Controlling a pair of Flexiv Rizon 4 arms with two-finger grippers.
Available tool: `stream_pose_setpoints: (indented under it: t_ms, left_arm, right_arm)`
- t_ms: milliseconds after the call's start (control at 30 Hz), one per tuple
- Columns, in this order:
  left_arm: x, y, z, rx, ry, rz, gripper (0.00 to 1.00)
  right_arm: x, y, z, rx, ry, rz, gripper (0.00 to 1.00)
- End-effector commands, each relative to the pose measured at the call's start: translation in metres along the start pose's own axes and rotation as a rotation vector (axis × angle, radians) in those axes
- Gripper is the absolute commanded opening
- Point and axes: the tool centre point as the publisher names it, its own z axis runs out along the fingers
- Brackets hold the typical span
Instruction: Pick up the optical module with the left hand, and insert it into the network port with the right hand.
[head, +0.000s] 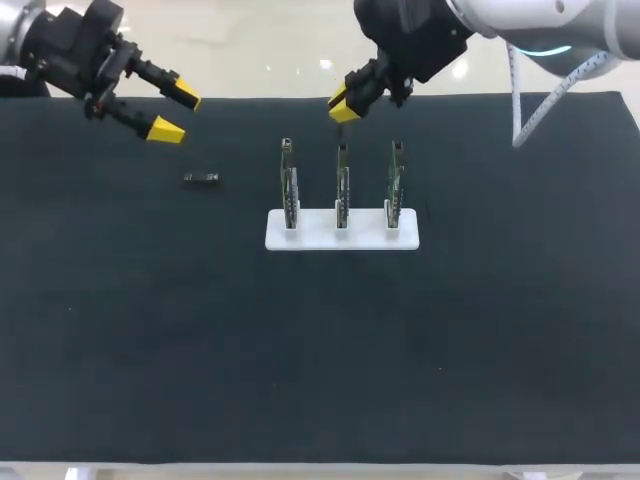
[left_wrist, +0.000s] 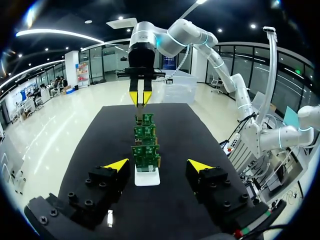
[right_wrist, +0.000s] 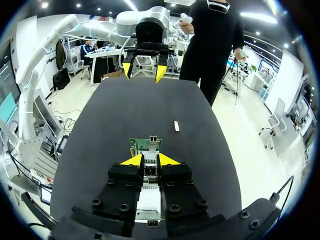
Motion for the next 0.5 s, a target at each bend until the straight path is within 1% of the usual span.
stream_pose_setpoints:
  t_ms: [33, 500]
  left_arm:
    - [-0.0002, 0.0006, 0.0000, 0.001, 0.003, -0.001, 1.00]
    - [-0.0002, 0.0006, 0.0000, 0.001, 0.003, -0.001, 1.00]
  right_arm:
    - [-0.0008, -0.0049, -0.0010, -0.012, 0.001, -0.003, 0.00]
    - [0.0023, -0.0060, -0.0004, -0.012, -0.003, -0.001, 0.00]
